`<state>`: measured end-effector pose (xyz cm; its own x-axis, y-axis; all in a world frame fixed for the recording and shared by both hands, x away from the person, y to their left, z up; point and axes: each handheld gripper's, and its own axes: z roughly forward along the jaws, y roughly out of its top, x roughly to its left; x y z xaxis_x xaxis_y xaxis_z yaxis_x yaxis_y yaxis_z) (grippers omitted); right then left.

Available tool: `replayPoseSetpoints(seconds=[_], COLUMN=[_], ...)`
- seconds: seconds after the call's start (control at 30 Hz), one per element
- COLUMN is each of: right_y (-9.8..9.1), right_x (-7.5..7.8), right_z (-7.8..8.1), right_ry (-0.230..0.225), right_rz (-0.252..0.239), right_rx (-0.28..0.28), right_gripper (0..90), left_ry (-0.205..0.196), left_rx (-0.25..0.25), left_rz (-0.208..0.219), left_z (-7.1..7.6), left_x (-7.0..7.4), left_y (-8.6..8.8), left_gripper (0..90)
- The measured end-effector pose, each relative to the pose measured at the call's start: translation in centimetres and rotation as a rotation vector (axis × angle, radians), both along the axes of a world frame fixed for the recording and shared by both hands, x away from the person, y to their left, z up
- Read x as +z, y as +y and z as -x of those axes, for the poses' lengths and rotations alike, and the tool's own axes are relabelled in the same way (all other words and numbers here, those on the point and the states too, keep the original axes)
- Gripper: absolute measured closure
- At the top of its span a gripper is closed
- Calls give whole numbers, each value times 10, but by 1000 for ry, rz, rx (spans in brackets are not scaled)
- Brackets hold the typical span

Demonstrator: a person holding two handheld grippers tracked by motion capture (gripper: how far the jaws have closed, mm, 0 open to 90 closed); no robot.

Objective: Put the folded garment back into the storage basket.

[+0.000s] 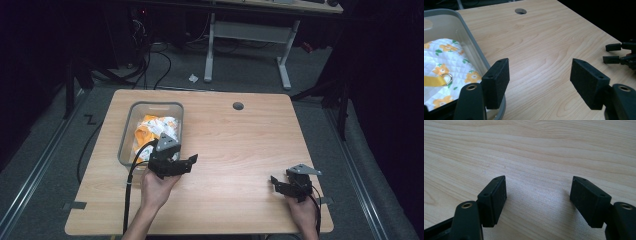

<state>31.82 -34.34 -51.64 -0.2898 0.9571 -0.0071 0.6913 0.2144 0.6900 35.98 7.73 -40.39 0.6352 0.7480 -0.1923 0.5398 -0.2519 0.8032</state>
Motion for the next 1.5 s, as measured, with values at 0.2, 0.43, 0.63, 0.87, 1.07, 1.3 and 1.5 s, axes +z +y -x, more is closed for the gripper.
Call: replayPoseSetpoints(seconds=[0.2,0.43,0.63,0.87,1.07,1.3,1.5], right_y=[0,0,0,0,0,0,0], right_x=[0,0,0,0,0,0,0], right_z=[0,0,0,0,0,0,0], right_ry=[0,0,0,0,-1,0,0], right_rz=[0,0,0,0,1,0,0], right_rx=[0,0,0,0,1,0,0], right_gripper=[299,299,299,299,299,299,299], left_ry=[8,22,26,39,47,67,78], left_rx=[-27,-55,-72,-100,-131,-152,-152], left_rz=[11,19,27,25,27,34,35], left_z=[1,2,4,4,5,6,5], left_x=[-5,-11,-15,-23,-29,-41,-51], left_y=[-7,-14,-18,-27,-33,-42,-46], left_gripper=[318,324,324,326,332,337,347])
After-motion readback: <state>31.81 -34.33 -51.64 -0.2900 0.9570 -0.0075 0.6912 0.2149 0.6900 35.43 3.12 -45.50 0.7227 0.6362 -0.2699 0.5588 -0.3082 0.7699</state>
